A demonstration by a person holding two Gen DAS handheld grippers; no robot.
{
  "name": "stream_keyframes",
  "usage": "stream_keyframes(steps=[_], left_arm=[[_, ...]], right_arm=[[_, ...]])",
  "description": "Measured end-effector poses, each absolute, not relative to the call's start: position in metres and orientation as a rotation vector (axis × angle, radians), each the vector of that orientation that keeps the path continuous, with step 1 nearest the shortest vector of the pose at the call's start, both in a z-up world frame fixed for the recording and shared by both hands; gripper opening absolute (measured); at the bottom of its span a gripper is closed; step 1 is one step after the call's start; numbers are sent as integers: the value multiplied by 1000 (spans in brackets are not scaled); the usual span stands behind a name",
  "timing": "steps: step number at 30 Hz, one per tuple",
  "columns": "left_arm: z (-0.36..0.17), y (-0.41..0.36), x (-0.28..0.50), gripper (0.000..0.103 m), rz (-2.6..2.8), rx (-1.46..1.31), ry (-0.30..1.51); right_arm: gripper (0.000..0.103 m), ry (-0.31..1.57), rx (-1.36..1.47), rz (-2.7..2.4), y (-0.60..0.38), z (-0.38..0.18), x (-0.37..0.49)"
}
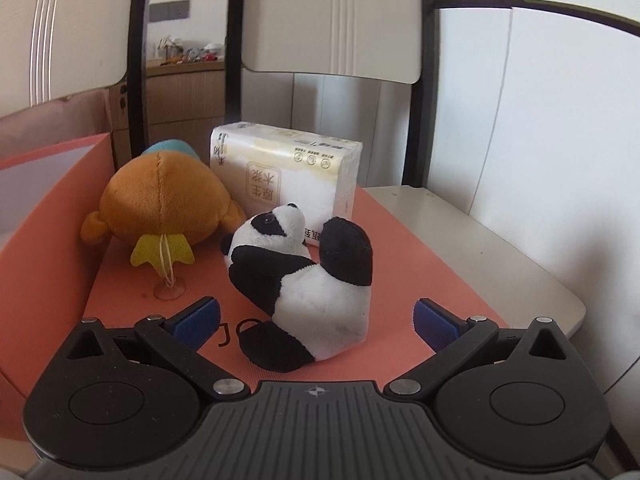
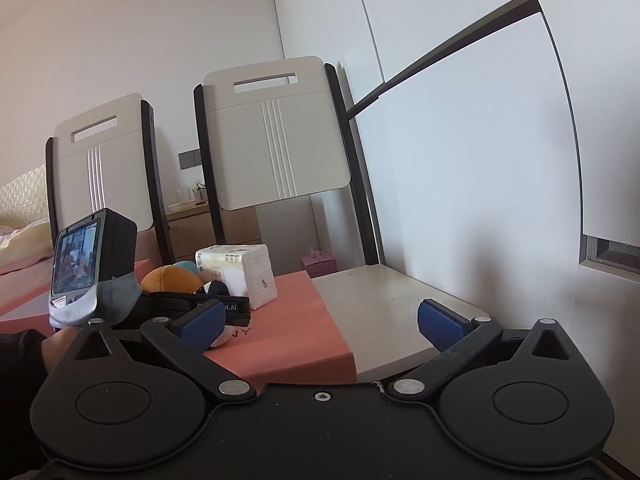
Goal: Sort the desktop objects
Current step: 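Close the left gripper on the black-and-white panda plush, then carry the panda plush with the left gripper over the open pink box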
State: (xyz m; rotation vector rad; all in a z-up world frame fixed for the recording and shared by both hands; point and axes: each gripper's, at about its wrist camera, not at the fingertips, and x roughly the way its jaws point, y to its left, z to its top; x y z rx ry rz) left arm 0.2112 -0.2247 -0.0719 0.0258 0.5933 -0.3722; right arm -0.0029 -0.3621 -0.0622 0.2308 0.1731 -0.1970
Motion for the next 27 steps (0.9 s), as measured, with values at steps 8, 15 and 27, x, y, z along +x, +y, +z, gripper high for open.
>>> stream_keyframes(steps=[8, 15, 27], left_arm=[[-77, -223, 226, 99, -389, -19, 663], [-78, -221, 231, 67, -414, 38, 677], [-56, -200, 211, 61, -489, 47, 618]], right_arm=[[102, 173, 216, -177, -359, -58, 0], [102, 194, 211, -151, -347, -56, 5], [102, 209, 181, -89, -322, -43, 17]])
